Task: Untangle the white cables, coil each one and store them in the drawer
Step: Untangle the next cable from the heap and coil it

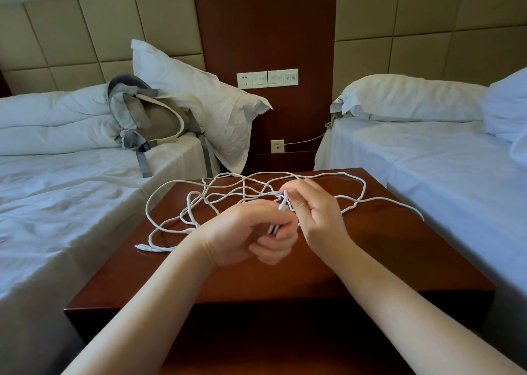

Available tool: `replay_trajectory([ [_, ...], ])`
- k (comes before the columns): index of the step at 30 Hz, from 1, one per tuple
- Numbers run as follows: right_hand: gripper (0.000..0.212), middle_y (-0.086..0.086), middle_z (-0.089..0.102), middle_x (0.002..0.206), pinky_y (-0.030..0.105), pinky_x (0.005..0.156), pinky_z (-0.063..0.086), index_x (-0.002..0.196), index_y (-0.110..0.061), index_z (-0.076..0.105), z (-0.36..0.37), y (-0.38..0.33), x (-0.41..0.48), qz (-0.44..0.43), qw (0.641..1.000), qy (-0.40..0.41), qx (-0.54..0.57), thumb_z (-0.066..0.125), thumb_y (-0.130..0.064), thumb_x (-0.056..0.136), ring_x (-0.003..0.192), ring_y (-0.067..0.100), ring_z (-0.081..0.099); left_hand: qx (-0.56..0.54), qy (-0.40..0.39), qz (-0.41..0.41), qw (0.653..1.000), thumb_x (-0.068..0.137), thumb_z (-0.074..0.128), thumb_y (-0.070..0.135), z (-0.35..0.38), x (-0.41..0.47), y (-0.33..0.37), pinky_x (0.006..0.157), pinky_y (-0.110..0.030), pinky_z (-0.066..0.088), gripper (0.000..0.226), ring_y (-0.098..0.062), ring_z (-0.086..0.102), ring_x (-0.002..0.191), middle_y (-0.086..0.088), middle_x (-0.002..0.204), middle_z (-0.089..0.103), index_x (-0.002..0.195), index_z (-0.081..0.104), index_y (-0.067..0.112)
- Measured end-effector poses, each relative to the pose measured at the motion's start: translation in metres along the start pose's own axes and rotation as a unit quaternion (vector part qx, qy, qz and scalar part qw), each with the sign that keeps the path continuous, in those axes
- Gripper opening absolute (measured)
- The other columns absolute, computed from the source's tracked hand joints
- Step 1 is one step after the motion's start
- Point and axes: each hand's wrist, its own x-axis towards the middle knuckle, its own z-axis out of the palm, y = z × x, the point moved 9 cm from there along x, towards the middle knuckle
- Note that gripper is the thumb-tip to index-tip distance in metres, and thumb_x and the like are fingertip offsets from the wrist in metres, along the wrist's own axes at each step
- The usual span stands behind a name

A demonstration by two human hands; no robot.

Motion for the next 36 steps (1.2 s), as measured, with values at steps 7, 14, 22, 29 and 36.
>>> replay_trajectory([
  [7, 0.028, -0.006, 0.053, 0.066, 0.02, 0.061, 0.041, 0.074, -0.01, 0.053, 0.046, -0.002, -0.016, 0.011, 0.977, -0.19, -0.096, 0.037, -0.027, 0.089, 0.063, 0.008, 0.05, -0.152, 0.027, 0.146, 0.977, 0.088, 0.05, 0.025, -0.015, -0.002, 0.029, 0.051, -0.019, 0.038, 0.027, -0.004, 0.041, 0.045, 0.005, 0.055, 0.044, 0.065, 0.055, 0.012],
  [14, 0.022, -0.008, 0.05, 0.067, 0.024, 0.062, 0.039, 0.073, -0.029, 0.046, 0.049, -0.003, -0.013, 0.038, 0.968, -0.202, -0.145, 0.051, -0.035, 0.094, 0.068, 0.01, 0.05, -0.19, 0.35, 0.299, 0.867, 0.098, 0.031, 0.018, -0.08, -0.028, 0.047, 0.047, -0.019, 0.04, 0.035, -0.008, 0.037, 0.043, 0.003, 0.05, 0.04, 0.065, 0.042, 0.011],
  [22, 0.031, -0.008, 0.051, 0.059, 0.023, 0.05, 0.034, 0.065, -0.017, 0.056, 0.009, -0.011, -0.003, -0.043, 0.983, 0.038, -0.176, 0.048, -0.035, 0.089, 0.06, 0.006, 0.043, -0.052, 0.539, 0.37, 0.755, 0.102, 0.033, 0.014, -0.107, -0.075, 0.062, 0.057, -0.026, 0.04, 0.046, -0.01, 0.048, 0.052, 0.007, 0.05, 0.052, 0.061, 0.055, 0.017],
  [29, 0.024, -0.004, 0.064, 0.081, 0.011, 0.071, 0.031, 0.083, -0.015, 0.067, -0.008, -0.005, -0.002, -0.027, 0.98, 0.094, -0.173, 0.05, -0.029, 0.092, 0.086, 0.011, 0.05, 0.313, 0.653, 0.209, 0.657, 0.1, 0.037, 0.018, -0.104, -0.086, 0.061, 0.074, -0.039, 0.051, 0.047, -0.022, 0.061, 0.065, -0.005, 0.062, 0.062, 0.057, 0.055, 0.016],
  [36, 0.032, 0.001, 0.07, 0.091, 0.017, 0.077, 0.044, 0.1, -0.01, 0.073, -0.016, -0.014, -0.003, -0.06, 0.975, 0.128, -0.17, 0.048, -0.028, 0.093, 0.089, 0.015, 0.06, 0.473, 0.504, 0.011, 0.723, 0.1, 0.037, 0.022, -0.089, -0.039, 0.037, 0.056, -0.016, 0.045, 0.042, -0.015, 0.055, 0.055, -0.003, 0.058, 0.057, 0.063, 0.053, 0.009],
])
